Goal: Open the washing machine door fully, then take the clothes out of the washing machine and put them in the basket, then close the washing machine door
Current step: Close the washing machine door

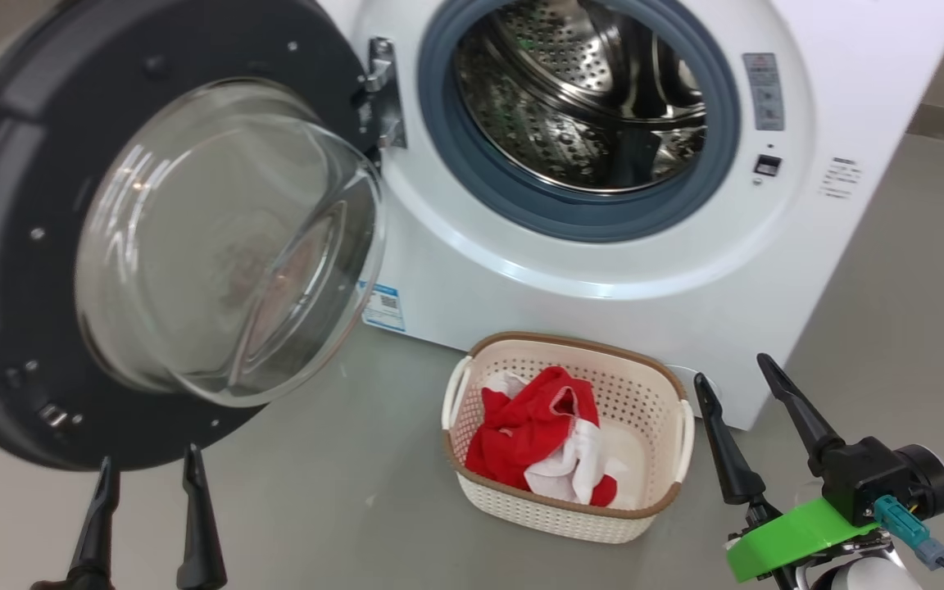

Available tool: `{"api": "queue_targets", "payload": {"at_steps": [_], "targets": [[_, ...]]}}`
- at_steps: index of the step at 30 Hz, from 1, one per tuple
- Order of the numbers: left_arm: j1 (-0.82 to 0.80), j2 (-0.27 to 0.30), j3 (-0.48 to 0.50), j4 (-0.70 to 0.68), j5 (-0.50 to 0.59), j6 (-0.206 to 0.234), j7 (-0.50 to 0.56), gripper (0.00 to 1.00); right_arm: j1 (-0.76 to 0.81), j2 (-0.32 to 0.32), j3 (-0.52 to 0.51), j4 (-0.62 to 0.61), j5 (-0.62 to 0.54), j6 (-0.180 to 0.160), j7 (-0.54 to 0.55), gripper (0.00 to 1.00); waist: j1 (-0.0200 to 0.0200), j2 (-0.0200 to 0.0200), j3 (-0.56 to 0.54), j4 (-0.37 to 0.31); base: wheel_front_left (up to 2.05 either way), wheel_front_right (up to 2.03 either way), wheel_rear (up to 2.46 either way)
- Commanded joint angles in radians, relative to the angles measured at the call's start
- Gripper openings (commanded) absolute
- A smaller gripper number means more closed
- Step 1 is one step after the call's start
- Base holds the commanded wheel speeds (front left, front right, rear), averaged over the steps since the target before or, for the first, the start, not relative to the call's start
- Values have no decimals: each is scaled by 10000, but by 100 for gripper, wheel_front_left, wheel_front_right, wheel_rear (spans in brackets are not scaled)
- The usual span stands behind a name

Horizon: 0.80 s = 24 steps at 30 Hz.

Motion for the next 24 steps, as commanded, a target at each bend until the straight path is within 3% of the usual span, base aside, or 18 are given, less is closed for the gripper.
{"api": "queue_targets", "payload": {"at_steps": [1, 10, 21, 22, 23, 24], "targets": [[-191, 155, 372, -324, 82, 109, 23, 100, -122, -31, 243, -257, 74, 46, -63, 100, -1, -1, -111, 401, 0, 0, 0], [-13, 241, 496, -514, 133, 324, 120, 100, -22, -31, 376, -235, 178, 46, -63, 100, -1, -1, -345, 956, 0, 0, 0], [120, 252, 530, -618, 78, 439, 96, 100, -2, -31, 499, -196, 171, 46, -63, 100, -1, -1, -416, 924, 0, 0, 0], [114, 260, 525, -610, 83, 445, 94, 76, -2, -31, 506, -187, 174, 46, -63, 100, -1, -1, -429, 911, 0, 0, 0], [111, 272, 510, -594, 96, 448, 102, 21, -10, -31, 506, -172, 173, 46, -63, 100, -1, -1, -439, 899, 0, 0, 0], [104, 276, 490, -578, 101, 446, 108, 0, -17, -31, 500, -158, 169, 46, -63, 100, -1, -1, -448, 888, 0, 0, 0]]}}
